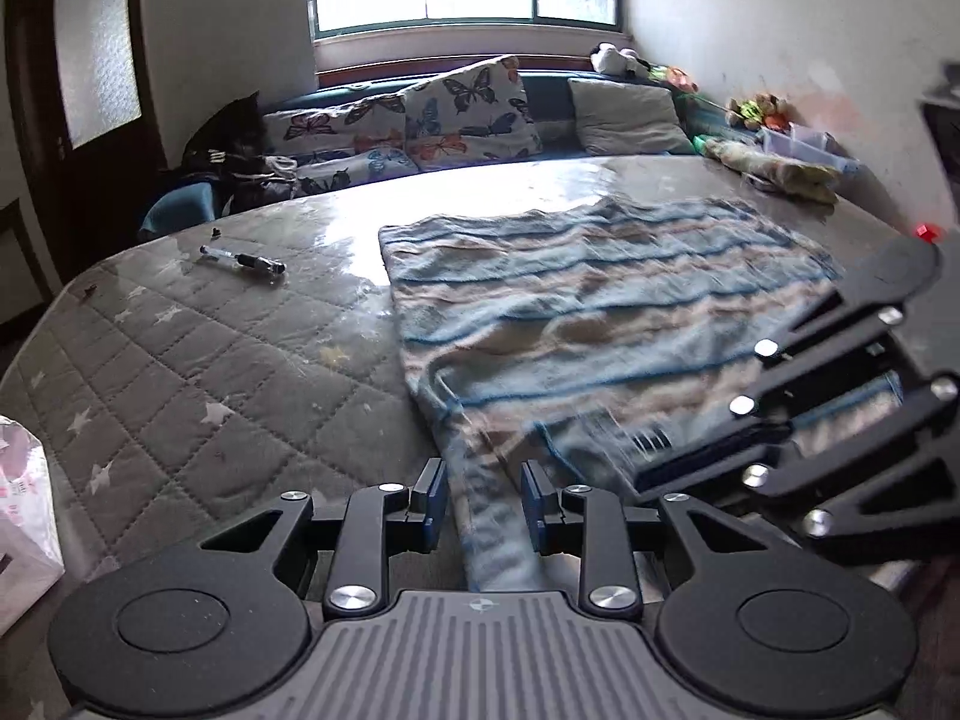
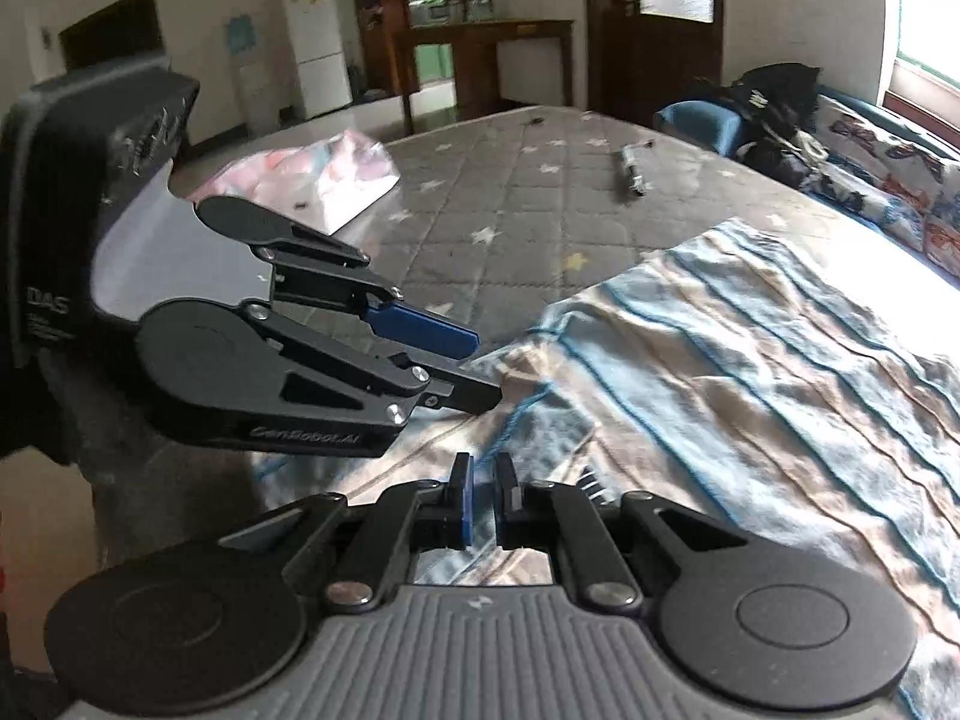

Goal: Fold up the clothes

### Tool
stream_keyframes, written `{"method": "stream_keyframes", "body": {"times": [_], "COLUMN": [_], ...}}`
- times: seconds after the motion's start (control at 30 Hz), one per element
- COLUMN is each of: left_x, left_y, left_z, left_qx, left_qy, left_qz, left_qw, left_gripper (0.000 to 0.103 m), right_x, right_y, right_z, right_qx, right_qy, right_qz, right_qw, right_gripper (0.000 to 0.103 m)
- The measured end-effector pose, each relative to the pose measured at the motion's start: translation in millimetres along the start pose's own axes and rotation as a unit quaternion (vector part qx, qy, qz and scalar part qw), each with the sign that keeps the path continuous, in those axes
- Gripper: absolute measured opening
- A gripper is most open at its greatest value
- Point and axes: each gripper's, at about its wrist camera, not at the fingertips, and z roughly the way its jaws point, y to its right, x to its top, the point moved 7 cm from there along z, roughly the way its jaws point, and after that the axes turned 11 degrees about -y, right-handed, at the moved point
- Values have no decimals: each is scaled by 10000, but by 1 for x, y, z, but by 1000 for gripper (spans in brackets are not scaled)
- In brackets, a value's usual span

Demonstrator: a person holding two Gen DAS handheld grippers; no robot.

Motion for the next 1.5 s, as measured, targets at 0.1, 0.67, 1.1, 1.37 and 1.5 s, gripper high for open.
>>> {"method": "stream_keyframes", "body": {"times": [0.1,0.67,1.1,1.37,1.5], "left_x": [-13,-57,-77,-76,-73], "left_y": [10,49,84,101,103], "left_z": [-9,-43,-61,-53,-51], "left_qx": [-7,10,-136,-91,-110], "left_qy": [14,101,253,437,459], "left_qz": [193,667,1855,2319,2205], "left_qw": [9998,9977,9822,9717,9743], "left_gripper": [31,33,35,34,15], "right_x": [-9,-50,-114,-161,-179], "right_y": [-10,-49,22,33,23], "right_z": [-1,-30,-93,-122,-126], "right_qx": [-5,-142,-995,-1304,-1396], "right_qy": [-116,-57,-70,-278,-460], "right_qz": [-238,-647,730,1003,768], "right_qw": [9996,9978,9923,9860,9862], "right_gripper": [8,16,32,46,53]}}
